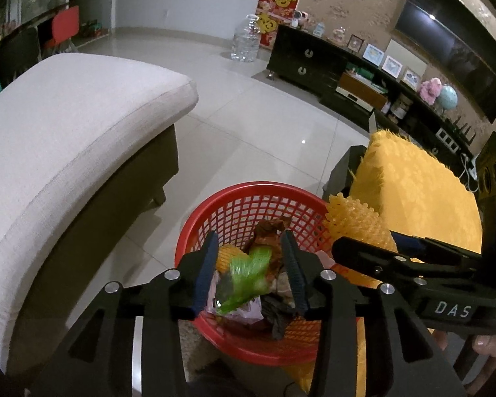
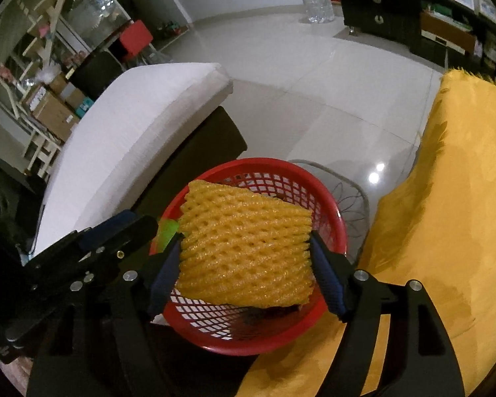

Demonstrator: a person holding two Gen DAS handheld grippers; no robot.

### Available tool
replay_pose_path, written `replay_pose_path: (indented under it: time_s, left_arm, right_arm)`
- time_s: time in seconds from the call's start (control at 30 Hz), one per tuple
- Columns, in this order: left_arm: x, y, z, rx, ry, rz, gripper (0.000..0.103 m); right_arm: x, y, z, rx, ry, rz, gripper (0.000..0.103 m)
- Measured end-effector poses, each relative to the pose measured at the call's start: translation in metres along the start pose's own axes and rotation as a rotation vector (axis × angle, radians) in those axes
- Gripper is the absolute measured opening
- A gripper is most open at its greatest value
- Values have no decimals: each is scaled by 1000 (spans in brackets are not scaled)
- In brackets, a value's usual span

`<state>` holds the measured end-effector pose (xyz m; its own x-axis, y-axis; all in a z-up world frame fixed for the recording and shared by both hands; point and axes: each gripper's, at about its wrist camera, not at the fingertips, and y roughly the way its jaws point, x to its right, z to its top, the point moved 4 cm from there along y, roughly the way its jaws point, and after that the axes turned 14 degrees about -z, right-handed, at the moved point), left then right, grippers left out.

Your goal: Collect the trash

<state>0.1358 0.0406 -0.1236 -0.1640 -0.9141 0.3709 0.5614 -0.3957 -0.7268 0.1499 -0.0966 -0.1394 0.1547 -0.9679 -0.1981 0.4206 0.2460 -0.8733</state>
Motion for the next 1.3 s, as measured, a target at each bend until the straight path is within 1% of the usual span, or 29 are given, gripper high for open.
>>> replay_pose_path:
  time_s: [0.13, 0.23, 0.3, 0.4, 0.47, 0.5, 0.53, 0.83, 1.07, 1.2, 1.3]
  left_arm:
    - [-3, 0, -2, 0, -14, -7, 46]
    - [-4, -2, -2, 6, -16, -4, 49]
    - [-4, -3, -2, 10, -18, 2, 54]
    - [-4, -7, -2, 19, -26, 7, 58]
    - [-6, -11, -1, 28, -35, 9, 59]
    - [-7, -14, -1, 35, -42, 10, 60]
    - [-8, -17, -1, 43, -48, 9, 61]
    - [-11, -33, 4, 75, -54, 18, 63]
    - [-9, -38, 2, 83, -33, 39, 66]
    - [-2, -42, 1, 95, -6, 52, 69]
    - [5, -44, 1, 100, 23, 64, 72]
  right_arm:
    - [1, -4, 0, 9, -4, -4, 72]
    - [3, -7, -2, 24, -13, -30, 73]
    - [4, -8, -3, 30, -19, -42, 73]
    - [4, -8, -4, 30, -18, -47, 74]
    - [4, -8, -5, 30, -22, -56, 75]
    - [4, -8, -5, 31, -23, -60, 80]
    - [5, -8, -6, 36, -20, -66, 82]
    - [-1, -11, -7, 56, -39, -79, 82]
    - [0, -23, -10, 106, -60, -127, 85]
    - [5, -28, -15, 129, -58, -143, 94]
    - [4, -32, -20, 142, -67, -156, 94]
